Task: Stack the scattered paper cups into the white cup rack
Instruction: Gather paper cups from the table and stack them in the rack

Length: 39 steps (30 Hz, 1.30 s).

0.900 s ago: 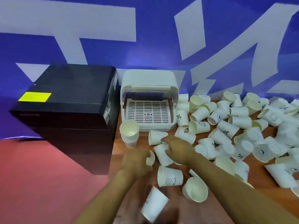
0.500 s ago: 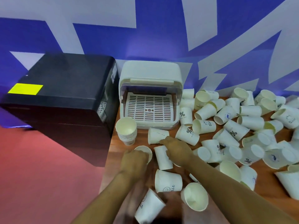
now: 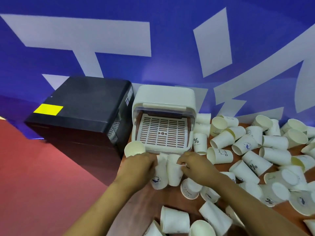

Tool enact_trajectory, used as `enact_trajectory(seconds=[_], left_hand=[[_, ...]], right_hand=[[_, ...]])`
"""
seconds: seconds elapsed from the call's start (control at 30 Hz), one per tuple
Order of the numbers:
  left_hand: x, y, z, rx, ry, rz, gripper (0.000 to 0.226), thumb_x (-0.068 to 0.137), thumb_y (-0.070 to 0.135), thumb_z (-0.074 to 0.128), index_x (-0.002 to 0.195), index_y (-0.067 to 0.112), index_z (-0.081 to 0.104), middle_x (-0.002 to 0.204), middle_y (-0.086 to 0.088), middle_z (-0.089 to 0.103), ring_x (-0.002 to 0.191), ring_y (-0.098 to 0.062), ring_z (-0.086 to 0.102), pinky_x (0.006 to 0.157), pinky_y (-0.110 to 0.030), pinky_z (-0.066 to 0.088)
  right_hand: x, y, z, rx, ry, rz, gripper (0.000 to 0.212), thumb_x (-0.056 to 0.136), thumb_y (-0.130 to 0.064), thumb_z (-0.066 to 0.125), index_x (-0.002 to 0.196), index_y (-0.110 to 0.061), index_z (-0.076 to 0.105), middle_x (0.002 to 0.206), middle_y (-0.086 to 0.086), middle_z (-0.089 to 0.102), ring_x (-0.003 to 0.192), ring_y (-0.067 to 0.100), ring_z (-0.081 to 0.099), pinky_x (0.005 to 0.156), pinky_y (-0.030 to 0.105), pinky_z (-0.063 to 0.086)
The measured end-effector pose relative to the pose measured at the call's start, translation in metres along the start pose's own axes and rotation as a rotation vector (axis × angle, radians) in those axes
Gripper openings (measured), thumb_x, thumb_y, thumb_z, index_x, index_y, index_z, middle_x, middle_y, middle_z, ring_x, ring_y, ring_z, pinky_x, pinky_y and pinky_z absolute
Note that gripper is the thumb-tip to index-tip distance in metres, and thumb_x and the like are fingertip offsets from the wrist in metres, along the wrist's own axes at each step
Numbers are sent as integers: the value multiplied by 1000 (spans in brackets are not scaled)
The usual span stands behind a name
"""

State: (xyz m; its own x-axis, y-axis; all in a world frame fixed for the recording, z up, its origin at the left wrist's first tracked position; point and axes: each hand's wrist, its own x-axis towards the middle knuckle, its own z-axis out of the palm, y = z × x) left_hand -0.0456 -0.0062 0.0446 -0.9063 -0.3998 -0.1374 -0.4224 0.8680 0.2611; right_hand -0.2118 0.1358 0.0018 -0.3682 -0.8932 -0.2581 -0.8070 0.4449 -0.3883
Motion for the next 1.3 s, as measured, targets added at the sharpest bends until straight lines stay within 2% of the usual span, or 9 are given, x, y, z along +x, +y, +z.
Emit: enact_trajectory(seconds=[0.1, 0.23, 0.37, 0.53, 0.73, 0.9, 1.0, 1.1, 1.3], left_hand=[[15, 0, -26, -14, 109, 1, 10, 91, 24, 45, 93, 23, 56, 100, 3, 63, 89, -20, 57, 68, -29, 38], [40, -9, -54, -11, 186, -16, 10, 90, 23, 46, 95, 25, 55, 96, 5, 60, 90, -20, 57, 71, -33, 44], [64, -26, -62, 123, 243, 3, 9, 92, 23, 46, 93, 20, 54, 94, 2, 58, 85, -22, 58, 69, -35, 47], [91, -45, -56, 239, 258, 33, 15, 95, 23, 45, 102, 18, 57, 100, 0, 60, 85, -19, 58, 63, -28, 34], [128, -62, -36, 235, 171, 41, 19, 95, 19, 45, 109, 17, 58, 109, -1, 60, 94, -20, 58, 66, -27, 33], [148, -73, -16, 248, 80, 58, 22, 95, 17, 43, 113, 17, 56, 112, -2, 59, 96, -21, 59, 71, -28, 39], [154, -82, -4, 253, 31, 43, 20, 94, 13, 43, 108, 18, 56, 108, -2, 60, 92, -22, 59, 69, -29, 39], [158, -89, 6, 237, 7, 29, 18, 93, 12, 44, 104, 19, 56, 105, -1, 62, 91, -23, 60, 71, -31, 45], [159, -97, 14, 223, -23, 39, 18, 92, 12, 45, 99, 20, 59, 102, 0, 62, 90, -20, 60, 74, -30, 46]], right_hand=[[9, -3, -28, -4, 79, 8, 24, 91, -20, 51, 110, -24, 65, 109, -7, 60, 101, 12, 54, 88, 28, 47], [25, -12, -54, -54, 171, 30, 23, 93, -23, 50, 110, -24, 65, 109, -5, 62, 102, 14, 55, 81, 26, 46], [43, -25, -69, -119, 265, 56, 26, 95, -26, 48, 114, -23, 64, 113, -3, 64, 103, 16, 57, 82, 27, 47], [68, -35, -66, -140, 317, 106, 25, 95, -28, 48, 112, -23, 66, 111, -1, 66, 98, 18, 61, 78, 28, 48], [93, -31, -59, -169, 286, 173, 27, 96, -27, 46, 112, -24, 68, 108, 0, 68, 94, 18, 62, 79, 30, 51], [112, -27, -45, -174, 218, 200, 27, 95, -28, 47, 110, -23, 69, 107, 1, 69, 96, 20, 62, 83, 31, 52], [123, -27, -29, -190, 155, 198, 27, 95, -29, 47, 111, -24, 69, 108, 2, 69, 99, 21, 62, 83, 30, 51], [131, -27, -15, -204, 97, 196, 28, 93, -25, 48, 112, -23, 69, 109, 4, 69, 100, 23, 62, 84, 32, 50], [137, -25, 2, -206, 70, 201, 29, 91, -20, 51, 115, -22, 68, 109, 8, 66, 99, 24, 60, 83, 30, 48]])
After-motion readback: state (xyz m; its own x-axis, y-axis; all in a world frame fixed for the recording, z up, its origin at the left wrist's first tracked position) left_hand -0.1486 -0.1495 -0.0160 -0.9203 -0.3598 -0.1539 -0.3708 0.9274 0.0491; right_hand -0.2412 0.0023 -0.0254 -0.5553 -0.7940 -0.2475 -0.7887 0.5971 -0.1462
